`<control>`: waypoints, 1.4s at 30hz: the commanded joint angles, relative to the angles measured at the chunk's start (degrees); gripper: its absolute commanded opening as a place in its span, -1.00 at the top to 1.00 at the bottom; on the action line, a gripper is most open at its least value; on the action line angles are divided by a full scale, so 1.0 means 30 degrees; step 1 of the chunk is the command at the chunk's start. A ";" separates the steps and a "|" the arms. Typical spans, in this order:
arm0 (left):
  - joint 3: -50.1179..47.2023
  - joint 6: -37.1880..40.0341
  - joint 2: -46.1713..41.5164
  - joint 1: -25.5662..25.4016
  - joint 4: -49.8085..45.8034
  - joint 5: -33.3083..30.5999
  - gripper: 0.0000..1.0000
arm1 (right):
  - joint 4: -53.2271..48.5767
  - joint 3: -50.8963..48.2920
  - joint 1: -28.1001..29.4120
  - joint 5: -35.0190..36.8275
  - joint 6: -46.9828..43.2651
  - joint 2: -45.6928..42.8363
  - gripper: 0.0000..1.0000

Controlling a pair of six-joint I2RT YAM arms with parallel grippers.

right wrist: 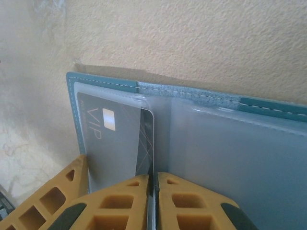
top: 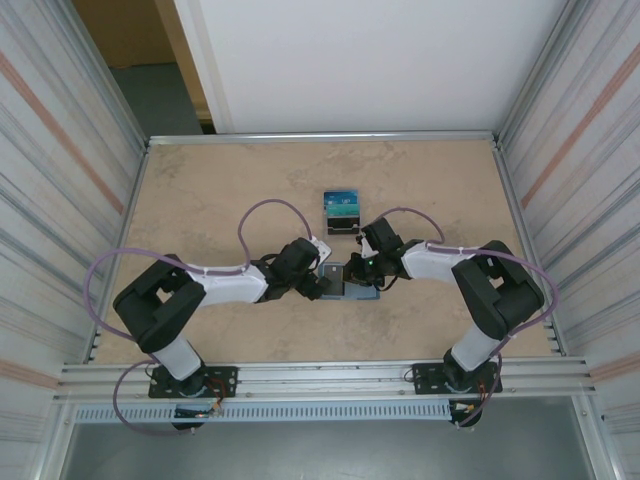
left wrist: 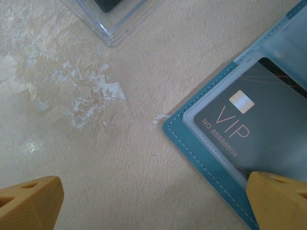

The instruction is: Take the credit cards out of the card holder

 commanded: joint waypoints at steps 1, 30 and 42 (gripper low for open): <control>0.0241 0.0292 0.0559 -0.0157 -0.0793 -0.0299 -0.97 | 0.0596 -0.0438 -0.0078 -0.0789 0.0503 0.0292 0.77; 0.0553 -0.0028 0.0223 -0.0507 -0.1868 -0.0254 -0.97 | 0.4916 -0.2212 -0.0443 -0.3612 0.1455 -0.0832 0.78; 0.0812 -0.0207 0.0019 -0.0771 -0.2250 -0.0386 -0.97 | 0.6057 -0.2636 -0.0459 -0.3997 0.1985 -0.0791 0.72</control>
